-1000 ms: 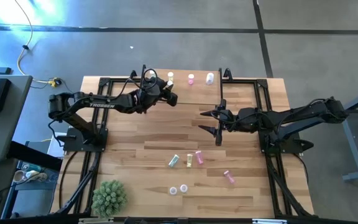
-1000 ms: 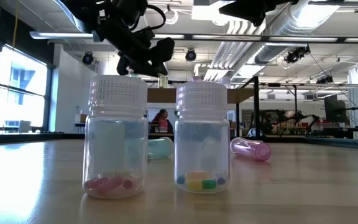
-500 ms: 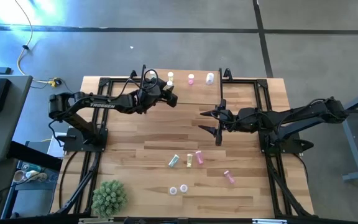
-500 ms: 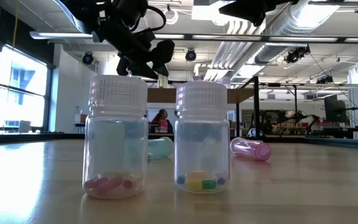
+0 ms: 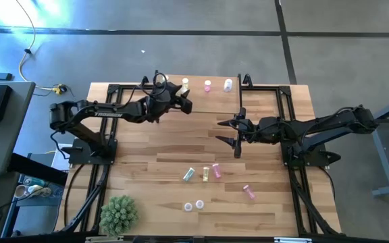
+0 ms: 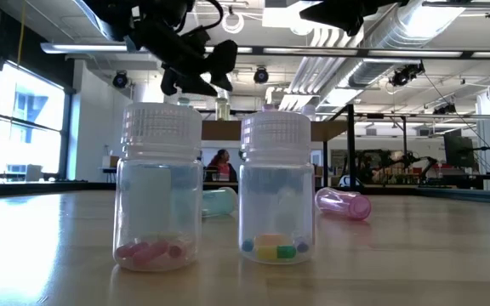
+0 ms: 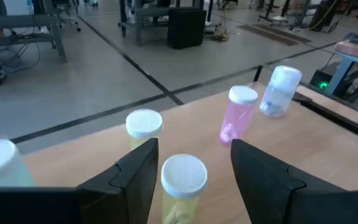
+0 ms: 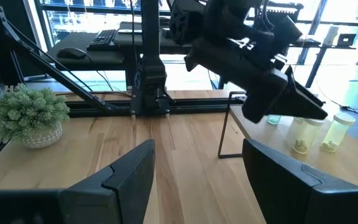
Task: Pick and place medicine bottles onto shelf by color
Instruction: Put the bottom pink pill bottle on the shelf aligned with the other pink pill bottle
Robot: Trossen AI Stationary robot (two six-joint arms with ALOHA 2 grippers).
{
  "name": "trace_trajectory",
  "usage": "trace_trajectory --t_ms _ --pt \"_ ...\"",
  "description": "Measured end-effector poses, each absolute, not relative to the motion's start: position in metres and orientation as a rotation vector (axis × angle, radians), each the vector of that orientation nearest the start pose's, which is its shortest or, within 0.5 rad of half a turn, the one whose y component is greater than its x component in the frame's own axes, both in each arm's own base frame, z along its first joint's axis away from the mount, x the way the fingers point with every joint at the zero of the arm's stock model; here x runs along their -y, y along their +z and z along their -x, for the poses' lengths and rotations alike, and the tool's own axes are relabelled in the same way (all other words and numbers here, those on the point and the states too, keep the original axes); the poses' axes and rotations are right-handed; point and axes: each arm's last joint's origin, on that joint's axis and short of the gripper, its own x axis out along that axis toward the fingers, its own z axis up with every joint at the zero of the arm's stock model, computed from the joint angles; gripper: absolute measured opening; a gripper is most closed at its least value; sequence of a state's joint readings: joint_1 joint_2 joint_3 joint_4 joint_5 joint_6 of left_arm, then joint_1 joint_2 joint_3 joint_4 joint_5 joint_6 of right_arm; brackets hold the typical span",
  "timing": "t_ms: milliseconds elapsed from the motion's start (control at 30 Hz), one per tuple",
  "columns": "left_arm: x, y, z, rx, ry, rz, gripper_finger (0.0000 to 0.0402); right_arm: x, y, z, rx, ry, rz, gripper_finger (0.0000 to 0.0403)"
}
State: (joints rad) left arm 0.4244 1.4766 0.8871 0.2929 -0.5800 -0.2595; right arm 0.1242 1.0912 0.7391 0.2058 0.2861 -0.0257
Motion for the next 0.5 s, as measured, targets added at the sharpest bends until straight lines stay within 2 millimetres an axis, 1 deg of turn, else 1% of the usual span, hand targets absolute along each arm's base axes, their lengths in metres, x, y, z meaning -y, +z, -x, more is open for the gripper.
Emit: trace_trajectory --t_ms 133,200,500 --pt "-0.142 0.27 -0.277 -0.131 1.017 0.2 0.0191 -0.022 0.294 -0.242 -0.16 -0.159 0.057 0.0234" --pt "-0.14 0.276 -0.273 -0.131 0.979 0.192 0.0191 -0.022 0.293 -0.242 -0.171 -0.161 0.044 0.0234" --pt "-0.119 0.304 -0.255 -0.146 0.624 0.205 0.0192 -0.022 0.279 -0.239 -0.309 -0.183 -0.078 0.0234"
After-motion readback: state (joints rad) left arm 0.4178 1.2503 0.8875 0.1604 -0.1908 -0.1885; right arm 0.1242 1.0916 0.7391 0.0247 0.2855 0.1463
